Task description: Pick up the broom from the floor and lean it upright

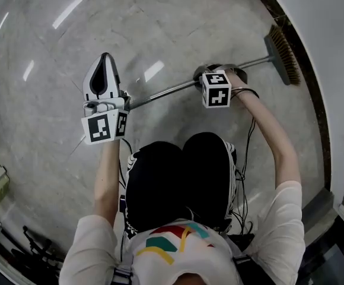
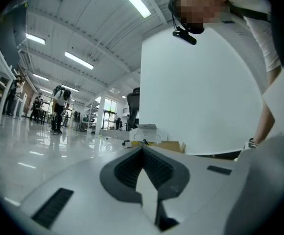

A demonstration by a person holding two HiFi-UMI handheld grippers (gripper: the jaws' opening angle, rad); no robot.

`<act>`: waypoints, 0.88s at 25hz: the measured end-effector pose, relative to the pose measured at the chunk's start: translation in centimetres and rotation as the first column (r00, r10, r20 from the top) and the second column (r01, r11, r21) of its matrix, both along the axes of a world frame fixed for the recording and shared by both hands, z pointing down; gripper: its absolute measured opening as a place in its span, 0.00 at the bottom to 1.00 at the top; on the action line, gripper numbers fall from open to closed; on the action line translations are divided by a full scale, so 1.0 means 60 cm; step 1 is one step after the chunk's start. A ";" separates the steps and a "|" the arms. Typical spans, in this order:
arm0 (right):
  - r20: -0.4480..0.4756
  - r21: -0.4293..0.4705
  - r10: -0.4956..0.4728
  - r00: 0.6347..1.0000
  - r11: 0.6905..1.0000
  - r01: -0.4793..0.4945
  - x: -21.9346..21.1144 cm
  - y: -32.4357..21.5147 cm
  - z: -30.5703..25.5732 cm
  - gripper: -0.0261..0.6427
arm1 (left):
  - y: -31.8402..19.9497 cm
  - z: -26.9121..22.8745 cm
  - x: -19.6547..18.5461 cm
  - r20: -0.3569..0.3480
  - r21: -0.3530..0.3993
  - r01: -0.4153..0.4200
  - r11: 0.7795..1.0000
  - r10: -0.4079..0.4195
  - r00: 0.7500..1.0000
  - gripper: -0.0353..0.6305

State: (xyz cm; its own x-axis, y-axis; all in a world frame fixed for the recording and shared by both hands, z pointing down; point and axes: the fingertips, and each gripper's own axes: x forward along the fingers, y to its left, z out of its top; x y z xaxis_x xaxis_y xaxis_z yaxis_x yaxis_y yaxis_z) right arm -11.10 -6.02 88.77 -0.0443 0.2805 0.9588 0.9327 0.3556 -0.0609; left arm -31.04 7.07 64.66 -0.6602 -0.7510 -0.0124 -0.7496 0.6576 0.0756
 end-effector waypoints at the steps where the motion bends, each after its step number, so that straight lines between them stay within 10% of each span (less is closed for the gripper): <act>1: 0.020 -0.016 0.042 0.999 0.999 -0.042 -0.010 -0.003 -0.024 0.17 | 0.014 -0.029 -0.016 0.006 0.026 0.035 0.999 -0.035 0.999 0.12; 5: 0.108 -0.063 0.201 0.974 0.979 -0.195 -0.056 -0.039 -0.129 0.17 | 0.075 -0.184 -0.047 0.033 0.183 0.146 0.972 -0.155 0.987 0.12; 12: 0.291 -0.168 0.508 0.811 0.862 -0.479 -0.143 -0.134 -0.330 0.17 | 0.026 -0.346 -0.048 0.223 0.201 -0.004 0.980 -0.041 0.974 0.12; 15: 0.341 -0.276 0.683 0.645 0.729 -0.626 -0.152 -0.187 -0.415 0.17 | -0.028 -0.391 -0.025 0.240 0.225 -0.098 0.969 0.042 0.970 0.12; 22: 0.427 -0.517 0.898 0.103 0.336 -0.787 -0.063 -0.394 -0.585 0.17 | -0.196 -0.454 0.054 0.302 0.255 -0.352 0.901 0.272 0.914 0.12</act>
State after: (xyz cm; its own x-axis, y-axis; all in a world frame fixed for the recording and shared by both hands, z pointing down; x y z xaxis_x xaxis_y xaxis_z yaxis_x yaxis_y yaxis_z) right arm -14.91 -29.64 53.68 -0.8087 -0.2169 0.5468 -0.1467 0.9745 0.1696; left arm -27.83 -4.71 37.43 -0.3364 -0.8516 -0.4020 -0.9318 0.3629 0.0110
